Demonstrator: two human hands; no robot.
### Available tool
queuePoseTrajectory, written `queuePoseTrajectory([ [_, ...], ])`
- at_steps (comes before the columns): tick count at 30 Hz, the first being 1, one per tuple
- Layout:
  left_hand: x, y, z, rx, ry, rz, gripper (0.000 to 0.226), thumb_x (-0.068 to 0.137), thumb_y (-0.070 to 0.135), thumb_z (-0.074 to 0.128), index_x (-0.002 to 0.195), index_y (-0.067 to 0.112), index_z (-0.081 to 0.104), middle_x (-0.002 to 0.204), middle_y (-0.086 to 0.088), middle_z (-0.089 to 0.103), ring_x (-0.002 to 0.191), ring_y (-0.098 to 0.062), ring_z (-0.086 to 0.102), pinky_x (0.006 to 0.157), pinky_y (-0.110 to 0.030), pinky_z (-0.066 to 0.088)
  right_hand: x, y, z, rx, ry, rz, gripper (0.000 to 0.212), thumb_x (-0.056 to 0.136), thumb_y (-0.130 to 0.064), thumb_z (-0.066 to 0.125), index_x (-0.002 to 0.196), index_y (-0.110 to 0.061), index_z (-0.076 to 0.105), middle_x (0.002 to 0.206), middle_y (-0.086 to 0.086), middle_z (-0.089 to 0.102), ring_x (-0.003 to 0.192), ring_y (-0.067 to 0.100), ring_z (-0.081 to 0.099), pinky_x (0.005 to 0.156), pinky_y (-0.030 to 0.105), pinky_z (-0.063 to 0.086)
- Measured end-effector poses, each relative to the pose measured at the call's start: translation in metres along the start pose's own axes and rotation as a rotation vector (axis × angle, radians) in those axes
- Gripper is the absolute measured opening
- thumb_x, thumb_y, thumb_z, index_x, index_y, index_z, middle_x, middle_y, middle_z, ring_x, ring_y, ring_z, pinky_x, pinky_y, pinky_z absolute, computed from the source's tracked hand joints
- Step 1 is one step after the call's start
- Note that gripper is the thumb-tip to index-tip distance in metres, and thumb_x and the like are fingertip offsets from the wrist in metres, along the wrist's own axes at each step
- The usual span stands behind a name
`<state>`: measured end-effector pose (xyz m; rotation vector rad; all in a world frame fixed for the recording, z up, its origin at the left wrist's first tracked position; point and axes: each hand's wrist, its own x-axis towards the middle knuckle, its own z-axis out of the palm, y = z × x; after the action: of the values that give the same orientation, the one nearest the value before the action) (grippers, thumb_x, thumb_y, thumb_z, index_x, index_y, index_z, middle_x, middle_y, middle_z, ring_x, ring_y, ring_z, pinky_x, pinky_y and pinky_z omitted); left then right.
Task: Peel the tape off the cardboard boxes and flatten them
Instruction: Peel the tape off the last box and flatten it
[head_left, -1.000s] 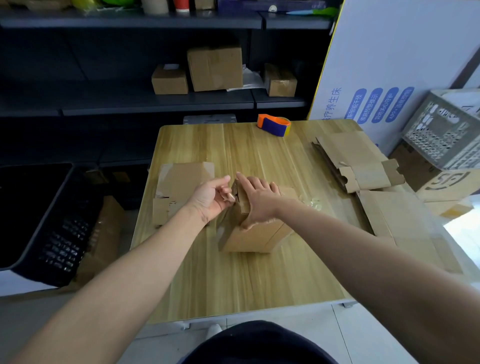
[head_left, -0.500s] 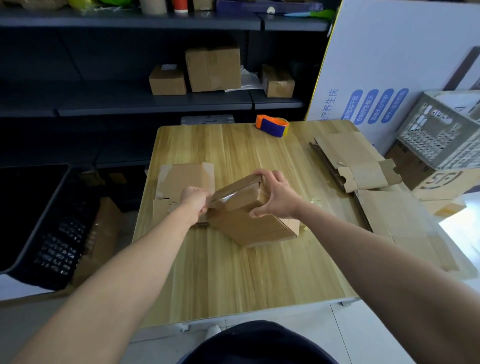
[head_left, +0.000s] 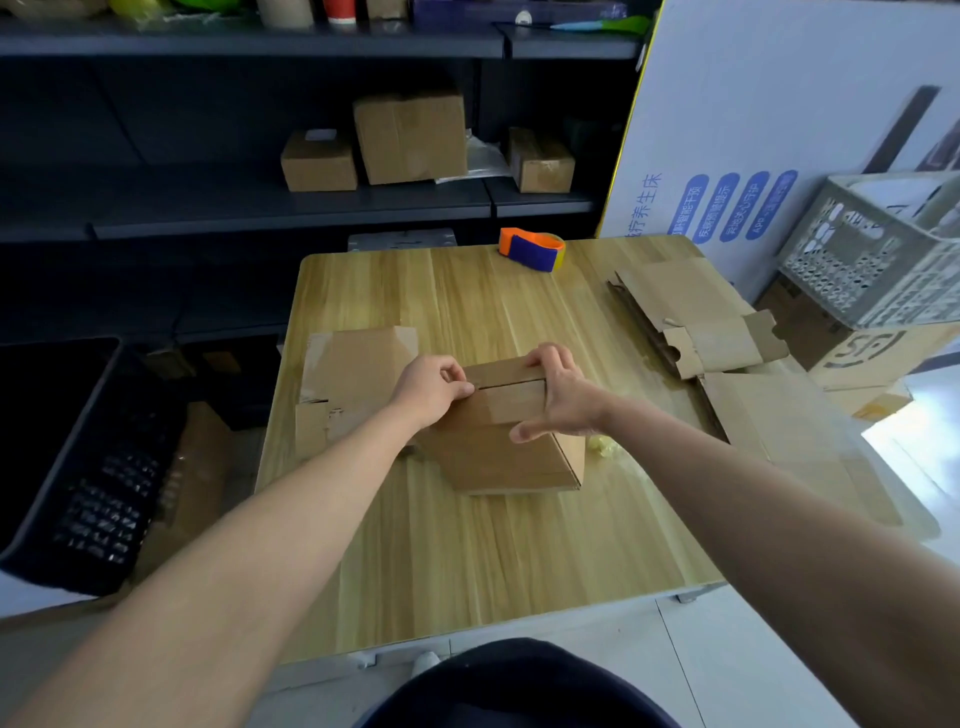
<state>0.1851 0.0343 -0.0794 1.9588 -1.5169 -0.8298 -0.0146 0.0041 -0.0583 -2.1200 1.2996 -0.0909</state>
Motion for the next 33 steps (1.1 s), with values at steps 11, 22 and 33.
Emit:
queuePoseTrajectory([
  [11, 0.000, 0.006, -0.001, -0.835, -0.010, -0.211, 0.014, 0.087, 0.000, 0.062, 0.077, 0.007, 0.055, 0.095, -0.011, 0.065, 0.092, -0.021, 0.064, 0.089, -0.034, 0.053, -0.013, 0.006, 0.019, -0.486, -0.119, 0.187, 0.123, 0.056, -0.068, 0.075, 0.149, -0.015, 0.014, 0.145, 0.006, 0.031, 0.136, 0.030, 0.028, 0.114, 0.060, 0.011],
  [22, 0.005, -0.043, -0.034, -1.046, 0.654, -0.580, 0.031, 0.084, -0.017, 0.054, 0.101, 0.008, 0.051, 0.109, -0.005, 0.049, 0.083, -0.017, 0.059, 0.083, -0.025, 0.056, -0.019, 0.015, 0.024, -0.420, -0.094, 0.215, 0.114, 0.055, -0.065, 0.076, 0.142, -0.015, 0.022, 0.131, 0.003, 0.035, 0.124, 0.027, 0.033, 0.107, 0.051, 0.029],
  [33, -0.019, -0.026, 0.010, -0.442, -0.429, -0.499, 0.098, 0.062, 0.045, 0.082, 0.139, 0.005, 0.037, 0.143, -0.011, 0.043, 0.131, -0.029, 0.042, 0.097, -0.051, 0.043, -0.020, 0.012, 0.019, -0.340, -0.201, 0.297, 0.123, 0.054, -0.074, 0.073, 0.146, -0.019, 0.014, 0.138, 0.004, 0.034, 0.131, 0.030, 0.031, 0.106, 0.049, 0.033],
])
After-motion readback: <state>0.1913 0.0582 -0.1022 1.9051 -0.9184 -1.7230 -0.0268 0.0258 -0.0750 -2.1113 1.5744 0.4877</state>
